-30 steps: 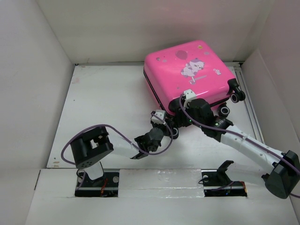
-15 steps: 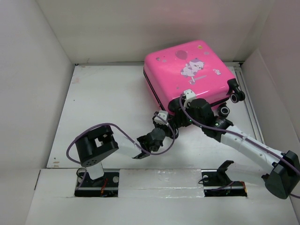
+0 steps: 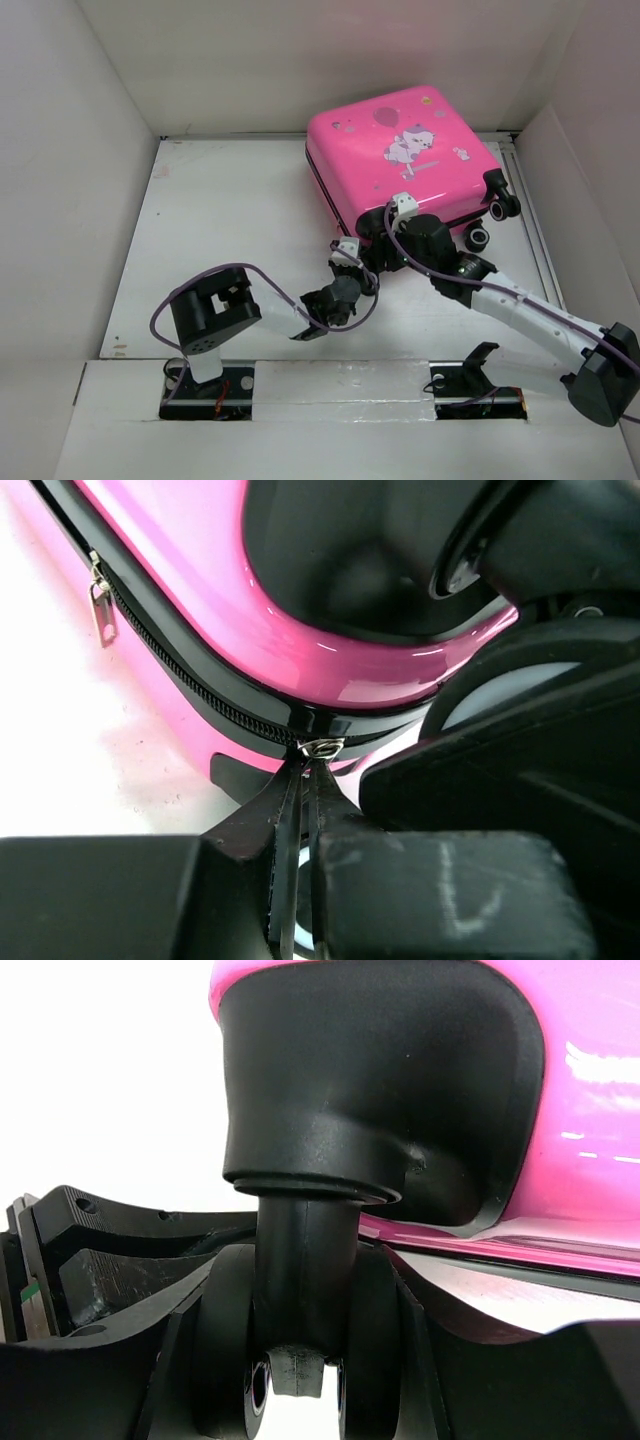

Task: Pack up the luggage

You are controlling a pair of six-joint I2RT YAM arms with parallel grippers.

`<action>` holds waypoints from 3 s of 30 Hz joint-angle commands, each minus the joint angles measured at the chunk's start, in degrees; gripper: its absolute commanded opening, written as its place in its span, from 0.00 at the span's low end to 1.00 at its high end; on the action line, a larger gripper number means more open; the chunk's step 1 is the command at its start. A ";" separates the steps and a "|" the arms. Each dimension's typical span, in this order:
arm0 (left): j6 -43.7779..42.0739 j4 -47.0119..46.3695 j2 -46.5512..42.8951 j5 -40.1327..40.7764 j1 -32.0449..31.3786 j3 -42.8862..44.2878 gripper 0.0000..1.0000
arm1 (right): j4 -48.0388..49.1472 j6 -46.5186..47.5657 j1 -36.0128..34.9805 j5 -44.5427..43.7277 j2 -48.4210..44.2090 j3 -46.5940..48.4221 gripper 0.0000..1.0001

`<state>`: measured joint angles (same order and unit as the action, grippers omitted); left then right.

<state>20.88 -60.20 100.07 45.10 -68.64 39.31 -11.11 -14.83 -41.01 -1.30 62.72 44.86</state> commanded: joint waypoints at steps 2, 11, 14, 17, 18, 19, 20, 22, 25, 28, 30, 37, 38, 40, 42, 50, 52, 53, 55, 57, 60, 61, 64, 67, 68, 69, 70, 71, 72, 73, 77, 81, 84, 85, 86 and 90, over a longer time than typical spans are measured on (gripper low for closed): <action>0.74 -9.84 -4.79 7.02 2.37 0.16 0.00 | 1.09 0.42 -2.84 5.70 -1.28 -1.09 0.00; 3.19 -12.39 -9.54 0.09 3.95 -10.65 0.00 | 1.09 0.42 -2.32 5.70 -2.34 -1.09 0.00; 4.86 -10.73 -12.00 -3.95 3.95 -12.41 0.00 | 1.79 0.42 -1.79 5.70 -3.65 -0.56 0.08; 4.80 -9.05 -13.15 -8.89 1.33 -12.42 0.03 | 3.20 -0.19 -1.79 4.20 -5.50 -0.56 0.14; 3.39 -9.05 -12.37 -8.89 -0.07 -11.89 0.09 | 3.90 -0.20 -1.79 4.20 -6.11 -0.56 0.16; 2.85 -9.05 -10.97 -8.37 -2.00 -11.37 0.14 | 4.43 -0.20 -1.27 4.20 -6.12 -0.56 0.17; 2.15 -9.92 -10.08 -7.67 -2.02 -11.36 0.31 | 4.43 -0.20 -1.26 5.33 -6.12 0.22 0.17; 2.14 -11.24 -7.80 -7.66 -2.55 -10.14 0.43 | 4.43 -0.20 -1.26 7.52 -4.46 1.10 0.17; 0.39 -14.76 -5.42 -5.30 -2.55 -8.03 0.53 | 3.91 0.33 -1.26 9.73 -3.74 1.63 0.11; -2.60 -16.79 -1.91 -5.29 -2.55 -4.78 0.53 | 5.04 0.33 -1.26 11.66 -3.13 1.63 0.09; -2.60 -16.79 -0.23 -2.40 -2.55 -2.50 0.53 | 5.75 -0.19 -1.79 13.77 -3.13 1.63 0.08; -5.59 -23.20 6.62 4.37 0.08 2.25 0.45 | 8.57 -1.25 -2.93 21.68 -4.97 0.93 0.05; -6.46 -24.07 7.32 5.77 0.09 3.57 0.44 | 8.57 -1.78 -2.93 22.21 -5.67 0.41 0.04; -9.09 -27.58 8.38 9.64 0.09 3.58 0.43 | 8.57 -1.78 -3.54 22.75 -6.47 -0.21 0.04; -10.68 -34.26 9.00 9.65 0.09 3.06 0.39 | 8.57 -2.30 -3.55 22.75 -7.08 -0.91 0.03; -14.47 -44.55 5.93 7.98 0.09 0.69 0.12 | 9.09 -2.83 -4.07 21.61 -7.08 -3.28 0.01; -14.47 -45.96 5.14 7.29 0.09 -0.02 0.05 | 9.09 -2.84 -4.07 21.60 -6.47 -3.81 0.01; -14.47 -45.97 5.13 7.28 0.09 -0.54 0.00 | 9.61 -2.84 -4.07 21.60 -6.47 -3.82 0.01; -13.33 -45.97 3.82 5.79 -0.44 -1.07 0.00 | 9.62 -2.84 -4.07 21.60 -6.47 -3.82 0.01; -13.33 -45.97 3.12 4.82 -0.44 -1.60 0.00 | 9.62 -2.84 -4.07 20.12 -6.47 -3.82 0.01; -12.72 -46.58 0.92 4.03 -0.44 -4.67 0.00 | 9.62 -2.84 -4.07 18.62 -6.47 -4.34 0.01; -12.71 -46.58 -0.13 4.03 -0.44 -5.55 0.00 | 9.62 -2.84 -3.55 17.83 -6.47 -4.87 0.00; -13.49 -47.20 -1.28 4.55 -0.44 -6.97 0.00 | 9.62 -2.84 -2.50 17.82 -7.08 -5.39 0.00; -13.50 -45.97 -1.99 4.56 0.61 -9.07 0.00 | 9.62 -2.84 -1.96 17.82 -7.61 -5.93 0.00; -13.50 -45.97 -2.60 5.08 1.48 -9.60 0.00 | 9.62 -2.84 -1.96 17.82 -8.13 -6.53 0.00; -13.50 -45.36 -2.60 5.08 2.54 -9.60 0.00 | 9.62 -2.84 -1.96 17.82 -8.14 -6.54 0.00; -12.98 -45.35 -3.21 5.08 3.07 -11.26 0.00 | 9.62 -2.84 -1.44 17.82 -8.75 -7.24 0.00; -12.45 -45.35 -4.26 5.08 4.29 -11.97 0.00 | 9.62 -2.84 -1.44 17.82 -8.75 -7.24 0.00; -11.92 -44.48 -4.79 5.08 4.91 -12.58 0.00 | 9.62 -2.84 -1.44 17.30 -9.36 -8.03 0.00; -11.31 -43.86 -5.49 5.08 5.53 -13.90 0.00 | 9.62 -2.84 -1.44 17.30 -9.37 -8.73 0.00; -11.30 -42.45 -8.92 3.95 7.38 -16.45 0.00 | 9.09 -2.84 -0.91 16.77 -10.42 -9.88 0.00; -7.36 -33.77 -12.70 -5.80 5.98 -17.07 0.00 | 9.09 -3.36 -0.38 16.24 -10.42 -9.88 0.00; -6.47 -33.05 -11.13 -11.97 2.03 -16.29 0.00 | 9.09 -2.75 -0.38 16.24 -9.90 -8.57 0.00; -6.47 -33.05 -9.39 -11.97 0.54 -15.76 0.04 | 9.09 -2.75 0.23 16.24 -9.20 -8.56 0.00; -6.47 -33.05 -8.50 -11.97 -0.08 -15.76 0.10 | 9.09 -2.75 0.23 16.24 -9.19 -7.69 0.00; -4.54 -34.37 -5.51 -16.00 -0.09 -13.74 0.34 | 9.09 -2.22 0.76 18.34 -7.09 -5.13 0.00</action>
<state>14.15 -75.31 93.36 33.52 -68.95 22.81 -4.80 -19.46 -39.66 8.58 54.63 36.45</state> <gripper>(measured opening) 0.318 0.577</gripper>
